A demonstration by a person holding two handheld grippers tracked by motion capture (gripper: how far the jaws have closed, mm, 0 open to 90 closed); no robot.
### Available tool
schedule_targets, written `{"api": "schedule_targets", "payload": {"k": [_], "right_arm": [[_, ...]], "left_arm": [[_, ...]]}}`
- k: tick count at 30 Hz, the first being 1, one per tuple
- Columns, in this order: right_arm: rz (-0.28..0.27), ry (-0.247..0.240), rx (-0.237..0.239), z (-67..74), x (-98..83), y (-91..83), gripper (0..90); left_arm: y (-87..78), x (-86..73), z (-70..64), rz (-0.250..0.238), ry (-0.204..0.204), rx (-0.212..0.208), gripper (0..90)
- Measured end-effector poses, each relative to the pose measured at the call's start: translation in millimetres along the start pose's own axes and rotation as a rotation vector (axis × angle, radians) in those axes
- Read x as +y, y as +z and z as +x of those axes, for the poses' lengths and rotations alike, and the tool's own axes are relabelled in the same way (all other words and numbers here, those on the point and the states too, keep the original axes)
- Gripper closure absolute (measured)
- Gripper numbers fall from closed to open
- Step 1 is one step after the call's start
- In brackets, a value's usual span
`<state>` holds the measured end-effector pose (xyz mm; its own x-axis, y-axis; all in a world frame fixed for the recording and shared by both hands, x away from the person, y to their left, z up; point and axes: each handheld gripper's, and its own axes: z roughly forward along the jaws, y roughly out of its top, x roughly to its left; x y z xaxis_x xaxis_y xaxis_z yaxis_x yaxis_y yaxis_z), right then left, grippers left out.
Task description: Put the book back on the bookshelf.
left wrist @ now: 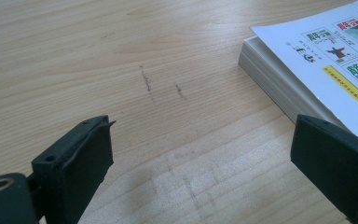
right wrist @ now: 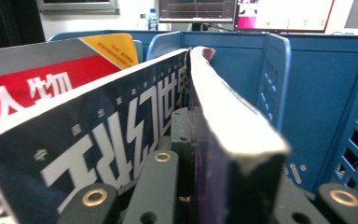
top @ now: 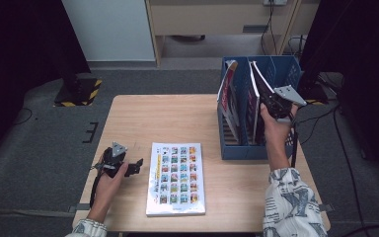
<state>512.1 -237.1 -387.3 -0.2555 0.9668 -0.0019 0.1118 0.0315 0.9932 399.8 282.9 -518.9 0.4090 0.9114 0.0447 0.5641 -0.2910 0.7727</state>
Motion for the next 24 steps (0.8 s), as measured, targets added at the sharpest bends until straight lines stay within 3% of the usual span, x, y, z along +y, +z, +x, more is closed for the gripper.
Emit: {"api": "schedule_targets", "payload": {"k": [15, 24], "right_arm": [[-0.007, 0.026, 0.021, 0.7, -0.8, 1.4, 83.1], [-0.019, 0.006, 0.001, 0.9, -1.2, 0.5, 83.6]], "left_arm": [[0.0, 0.4, -0.1, -0.002, -0.002, -0.004, 5.1], [0.1, 0.4, -0.1, 0.000, -0.003, -0.003, 5.2]]}}
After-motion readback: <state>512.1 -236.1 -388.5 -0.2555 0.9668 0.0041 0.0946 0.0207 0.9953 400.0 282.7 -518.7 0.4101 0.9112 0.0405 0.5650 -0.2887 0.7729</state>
